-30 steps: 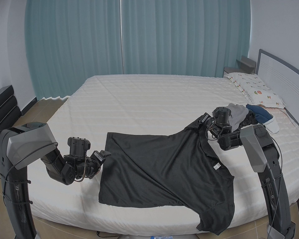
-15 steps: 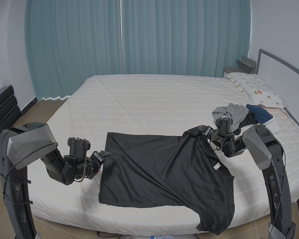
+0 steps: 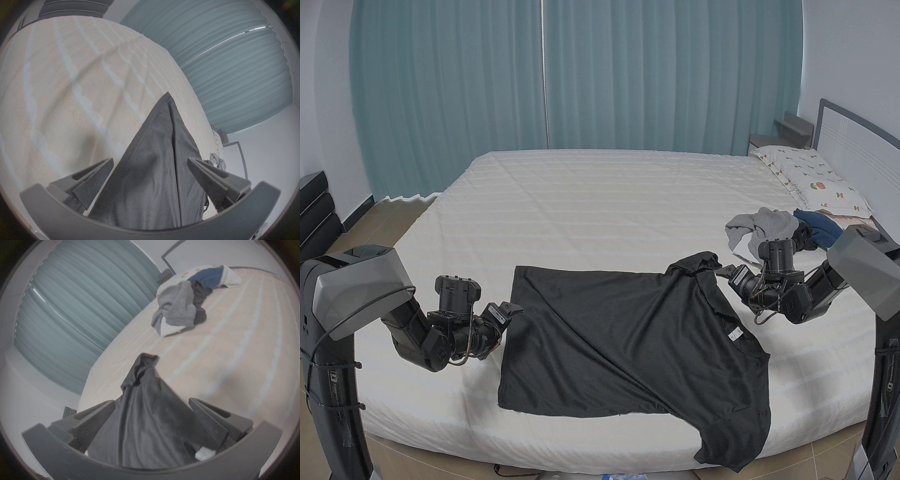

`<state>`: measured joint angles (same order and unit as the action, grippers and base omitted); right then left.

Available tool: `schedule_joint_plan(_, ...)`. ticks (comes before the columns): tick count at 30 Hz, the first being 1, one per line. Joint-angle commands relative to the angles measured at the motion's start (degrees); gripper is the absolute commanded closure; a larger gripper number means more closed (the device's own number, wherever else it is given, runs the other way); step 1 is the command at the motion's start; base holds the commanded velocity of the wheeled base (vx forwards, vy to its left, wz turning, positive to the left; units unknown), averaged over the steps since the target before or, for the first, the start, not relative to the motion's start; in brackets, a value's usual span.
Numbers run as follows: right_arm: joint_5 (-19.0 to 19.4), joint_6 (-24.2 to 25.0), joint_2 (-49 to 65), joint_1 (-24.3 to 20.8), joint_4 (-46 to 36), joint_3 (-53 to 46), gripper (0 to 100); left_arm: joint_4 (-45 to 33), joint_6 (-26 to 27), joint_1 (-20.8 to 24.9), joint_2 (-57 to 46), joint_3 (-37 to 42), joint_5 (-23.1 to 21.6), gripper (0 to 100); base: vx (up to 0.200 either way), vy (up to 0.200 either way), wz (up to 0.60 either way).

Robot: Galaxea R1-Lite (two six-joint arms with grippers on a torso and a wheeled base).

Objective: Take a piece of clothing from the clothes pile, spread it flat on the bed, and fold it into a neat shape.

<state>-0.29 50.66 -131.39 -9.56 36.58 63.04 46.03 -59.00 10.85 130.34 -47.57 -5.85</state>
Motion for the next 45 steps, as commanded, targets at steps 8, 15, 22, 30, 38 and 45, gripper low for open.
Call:
schedule_joint_plan(8,0.56,8.22,1.4,-4.51,-3.62,-4.5,0,0.02,0.12,-0.04,0.09,0.02,-0.04,0,0.0,0.0,0.0)
schedule_joint_plan(15,0.2,8.57,-1.76,-4.42,-3.54,-1.78,0,0.02,0.12,-0.04,0.18,0.02,-0.04,0,0.0,0.0,0.0)
schedule_joint_plan(22,-0.41,8.57,-4.75,-4.33,-3.54,3.14,100,0.11,0.12,-0.04,0.18,0.02,-0.13,0,0.0,0.0,0.0)
schedule_joint_plan(30,-2.87,8.49,-7.83,-3.98,-5.82,8.33,100,0.11,0.03,-0.13,0.18,0.02,-0.13,0,0.0,0.0,0.0)
schedule_joint_plan(38,-3.84,8.66,-7.3,-0.29,-6.79,11.49,100,0.11,0.03,-0.04,0.18,0.02,-0.13,0,0.0,0.0,0.0)
schedule_joint_plan(45,-3.49,8.57,-6.86,3.67,-6.7,12.37,100,0.11,0.12,-0.04,0.18,0.02,-0.04,0,0.0,0.0,0.0)
